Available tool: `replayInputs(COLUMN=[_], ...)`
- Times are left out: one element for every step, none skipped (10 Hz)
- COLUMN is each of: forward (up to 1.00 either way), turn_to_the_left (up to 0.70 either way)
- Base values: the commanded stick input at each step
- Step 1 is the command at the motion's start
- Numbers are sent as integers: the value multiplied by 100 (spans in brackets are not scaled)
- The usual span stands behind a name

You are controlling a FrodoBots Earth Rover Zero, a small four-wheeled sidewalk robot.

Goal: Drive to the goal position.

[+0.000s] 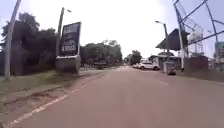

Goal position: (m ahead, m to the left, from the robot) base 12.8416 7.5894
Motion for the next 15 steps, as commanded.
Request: replayInputs(forward=[70,70,70,70,70,70,70,70,70,70,70,70,70,70,70], turn_to_the_left=[0,0,0,0,0,0,0,0,0,0,0,0,0,0,0])
